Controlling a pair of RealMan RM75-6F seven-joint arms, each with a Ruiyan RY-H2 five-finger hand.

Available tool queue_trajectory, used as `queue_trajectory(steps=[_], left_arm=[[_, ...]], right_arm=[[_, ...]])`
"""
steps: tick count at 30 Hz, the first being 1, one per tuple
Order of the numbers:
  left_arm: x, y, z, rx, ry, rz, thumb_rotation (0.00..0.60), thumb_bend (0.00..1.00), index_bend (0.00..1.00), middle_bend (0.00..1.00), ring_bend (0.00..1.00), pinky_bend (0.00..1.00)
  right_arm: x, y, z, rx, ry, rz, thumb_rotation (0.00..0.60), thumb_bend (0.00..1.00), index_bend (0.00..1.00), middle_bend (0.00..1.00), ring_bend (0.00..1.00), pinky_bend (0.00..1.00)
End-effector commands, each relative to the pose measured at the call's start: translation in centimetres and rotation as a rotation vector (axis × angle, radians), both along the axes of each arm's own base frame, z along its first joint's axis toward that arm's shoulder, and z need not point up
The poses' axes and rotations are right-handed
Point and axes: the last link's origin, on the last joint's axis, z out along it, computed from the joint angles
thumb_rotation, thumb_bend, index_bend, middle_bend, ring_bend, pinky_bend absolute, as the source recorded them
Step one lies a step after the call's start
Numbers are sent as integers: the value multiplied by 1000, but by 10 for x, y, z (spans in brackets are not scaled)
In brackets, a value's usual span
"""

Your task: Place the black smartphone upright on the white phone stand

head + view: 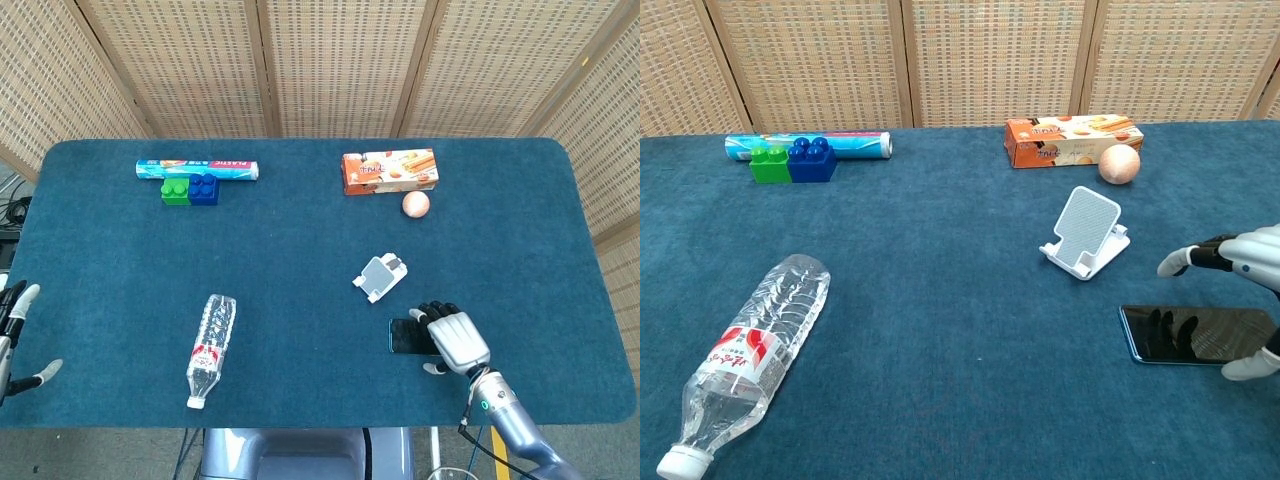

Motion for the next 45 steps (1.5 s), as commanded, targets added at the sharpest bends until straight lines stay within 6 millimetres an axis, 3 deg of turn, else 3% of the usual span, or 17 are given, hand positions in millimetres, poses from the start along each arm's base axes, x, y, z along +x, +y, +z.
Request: queue_trajectory(steps=[1,7,33,38,45], left_arm=[[-1,0,1,-1,-2,3,600,2,0,0,0,0],[-2,0,1,-7,-1,5,600,2,0,0,0,0],[0,2,-4,-15,14,12,600,1,0,0,0,0],[1,2,-5,-20,17,10,600,2,0,0,0,0],[0,2,-5,-19,15,9,600,1,0,0,0,0]], right_arm=[[-3,-5,-5,-6,20,-8,600,53,196,231,198,255],[-13,-9,-7,1,35,-44,600,105,197,250,219,279],[-44,-14,-11,-18,67,-78,600,133,237,268,236,283],[-48,-13,-13,-7,70,-96,600,389,363,392,359,292],[-47,-12,-14,14,33,-101,600,588,463,517,480,375]])
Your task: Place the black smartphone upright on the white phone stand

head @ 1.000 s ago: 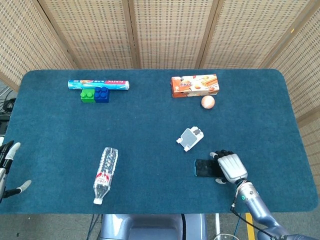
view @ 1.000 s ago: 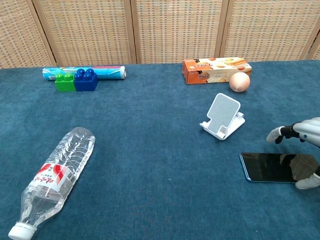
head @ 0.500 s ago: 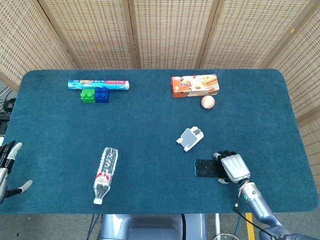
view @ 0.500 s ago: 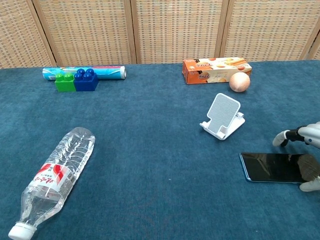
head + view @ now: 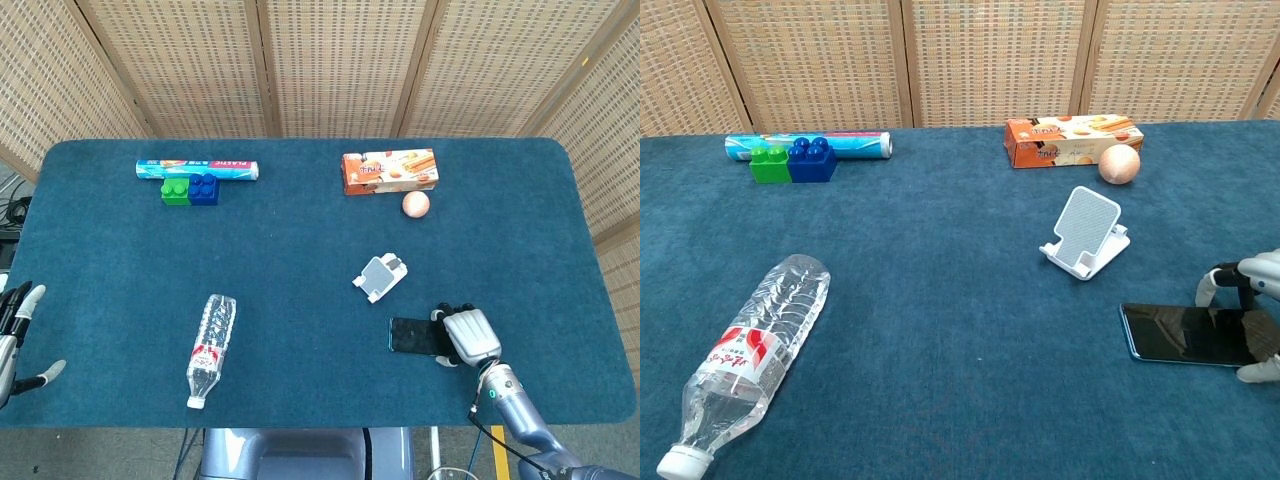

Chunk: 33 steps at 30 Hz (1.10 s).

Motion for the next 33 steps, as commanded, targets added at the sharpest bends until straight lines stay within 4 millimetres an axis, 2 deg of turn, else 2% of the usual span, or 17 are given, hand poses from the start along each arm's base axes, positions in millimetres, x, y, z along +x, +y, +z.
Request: queue_trajectory(steps=[1,5,13,19,24,33], left_arm=[[0,0,0,-2,0,0,600,1,0,0,0,0],[0,0,0,-2,-1,0,600,2,0,0,0,0],[0,0,1,-3,-3,-2,600,2,0,0,0,0],[0,-1,0,-6,-2,-3,600,2,0,0,0,0],[0,-1,0,-7,-2,-4,600,2,0,0,0,0],[-2,1,2,-8,-11,5,600,2,0,0,0,0]], right_arm=[[2,1,1,8,-21,8,600,603,467,523,487,389],[3,4,4,2,-51,26,600,628,475,545,508,426],[9,12,16,-28,-110,91,600,646,476,560,523,429],[23,15,30,-70,-138,189,600,646,476,564,528,429],[52,0,50,-132,-126,321,600,646,476,564,527,429],[123,-34,90,-243,-12,565,600,645,476,564,528,429]])
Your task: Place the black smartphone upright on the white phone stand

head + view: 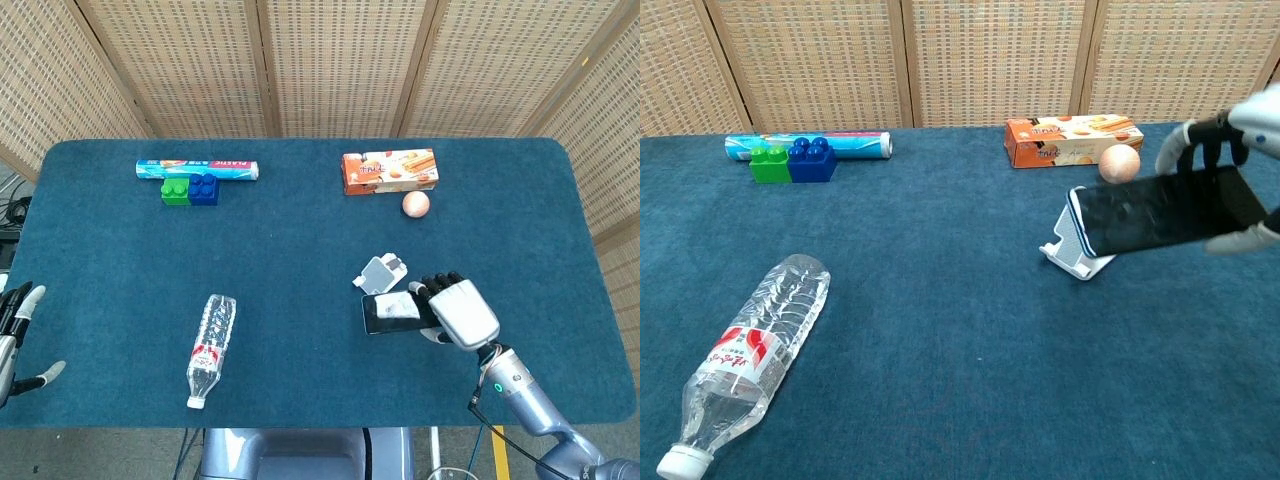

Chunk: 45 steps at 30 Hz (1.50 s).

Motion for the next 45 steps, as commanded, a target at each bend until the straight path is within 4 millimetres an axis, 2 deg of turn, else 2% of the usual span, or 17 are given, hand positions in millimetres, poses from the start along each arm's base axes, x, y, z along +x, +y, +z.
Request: queue_trajectory(steps=[1,3,7,10,15,23,35,45], left_arm=[[0,1,1,1,-3,4,600,3,0,0,0,0],[-1,4,1,4,-8,15,600,3,0,0,0,0],[-1,7,1,0,-9,27,600,2,0,0,0,0],[-1,8,2,-2,-12,31,600,2,0,0,0,0],[-3,11,4,-2,-19,40,600,3,0,0,0,0],[-5,13,5,-8,-25,47,600,3,0,0,0,0],[-5,13,3,-21,-21,48,600,3,0,0,0,0],[-6,14,2,-28,-21,55,600,4,0,0,0,0]], right_arm=[[38,-19,20,-75,74,124,600,645,476,564,528,429],[59,-31,25,-137,186,226,600,646,476,564,528,430],[77,-42,18,-172,329,305,600,646,476,564,527,433],[82,-49,12,-188,402,334,600,646,476,563,527,432],[87,-57,0,-203,493,376,600,646,476,563,527,433],[94,-56,-12,-235,601,462,600,646,476,563,527,432],[90,-56,-27,-331,877,620,600,646,476,564,527,433],[87,-57,-39,-320,1015,640,600,645,476,562,527,434]])
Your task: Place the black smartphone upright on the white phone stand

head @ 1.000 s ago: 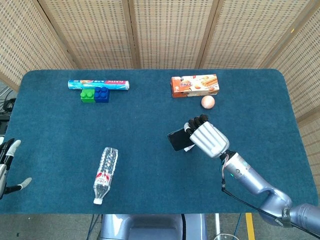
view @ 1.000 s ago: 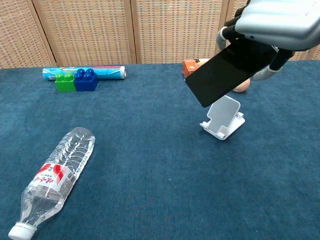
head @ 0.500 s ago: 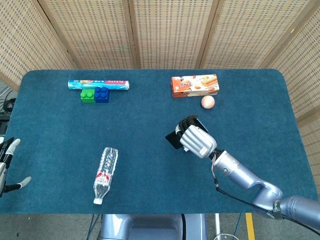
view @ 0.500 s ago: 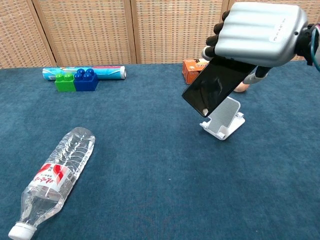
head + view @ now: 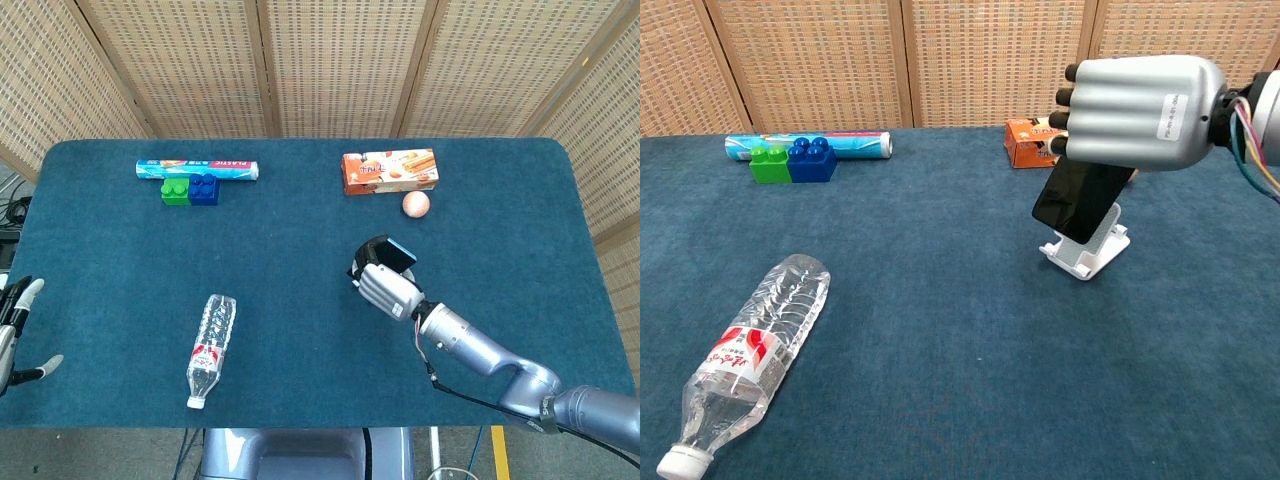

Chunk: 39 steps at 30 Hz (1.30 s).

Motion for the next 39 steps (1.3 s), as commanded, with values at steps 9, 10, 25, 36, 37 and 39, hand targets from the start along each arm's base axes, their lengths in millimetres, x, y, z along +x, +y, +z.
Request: queue_trajectory(steps=[9,10,25,36,37,39], left_arm=[[-1,2,-1,-5,1,9,600,4,0,0,0,0],[-1,2,-1,-4,2,10,600,4,0,0,0,0],[-3,6,-3,-27,3,33,600,5,0,0,0,0],[-2,8,-4,-38,0,36,600,6,0,0,0,0],[-2,8,-4,-39,-1,36,600,6,0,0,0,0],[-3,8,-3,-39,-1,38,600,6,0,0,0,0]], right_arm=[[4,-2,-9,3,80,-1,600,646,476,561,527,435],[4,-3,-9,3,84,0,600,646,476,561,527,435],[5,-4,-26,27,134,5,600,646,476,561,528,434],[9,-4,-35,16,151,3,600,644,476,507,527,435],[9,-4,-35,14,152,4,600,645,476,499,527,435],[9,-4,-35,10,154,3,600,645,476,495,527,435]])
